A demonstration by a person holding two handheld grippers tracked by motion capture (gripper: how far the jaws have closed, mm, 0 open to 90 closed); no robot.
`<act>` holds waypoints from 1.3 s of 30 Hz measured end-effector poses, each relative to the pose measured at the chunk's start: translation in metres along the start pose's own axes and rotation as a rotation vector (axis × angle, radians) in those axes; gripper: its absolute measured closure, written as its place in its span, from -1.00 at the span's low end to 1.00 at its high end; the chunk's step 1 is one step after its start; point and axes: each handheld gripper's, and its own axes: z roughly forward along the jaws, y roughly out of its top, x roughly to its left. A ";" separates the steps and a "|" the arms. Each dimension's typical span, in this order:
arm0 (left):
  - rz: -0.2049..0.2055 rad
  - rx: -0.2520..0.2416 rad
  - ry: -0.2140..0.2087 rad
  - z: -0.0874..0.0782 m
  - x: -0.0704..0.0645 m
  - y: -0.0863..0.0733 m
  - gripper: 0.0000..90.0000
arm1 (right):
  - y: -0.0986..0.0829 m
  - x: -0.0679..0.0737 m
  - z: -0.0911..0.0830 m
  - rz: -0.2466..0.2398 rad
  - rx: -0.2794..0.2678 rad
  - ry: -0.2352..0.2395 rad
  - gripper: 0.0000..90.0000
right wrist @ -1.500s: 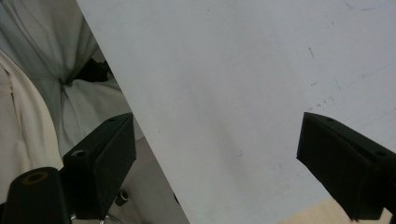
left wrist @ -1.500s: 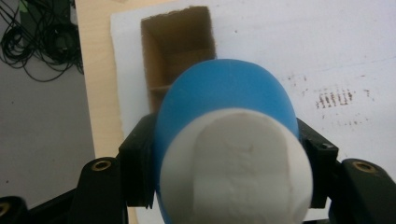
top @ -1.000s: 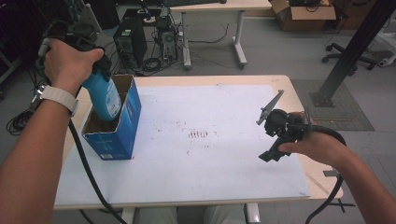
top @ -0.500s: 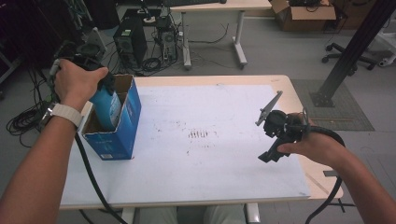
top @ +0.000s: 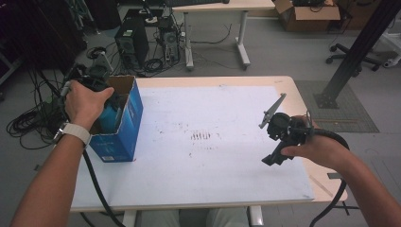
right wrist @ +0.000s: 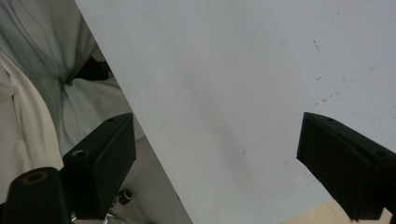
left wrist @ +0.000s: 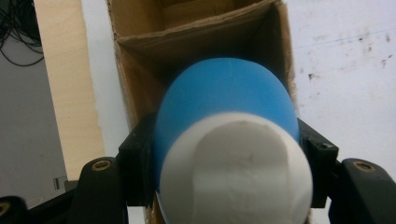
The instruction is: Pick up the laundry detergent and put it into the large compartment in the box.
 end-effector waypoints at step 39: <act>0.015 0.035 -0.052 0.038 0.005 -0.007 -0.33 | -0.001 0.001 0.002 0.004 0.010 0.000 -0.74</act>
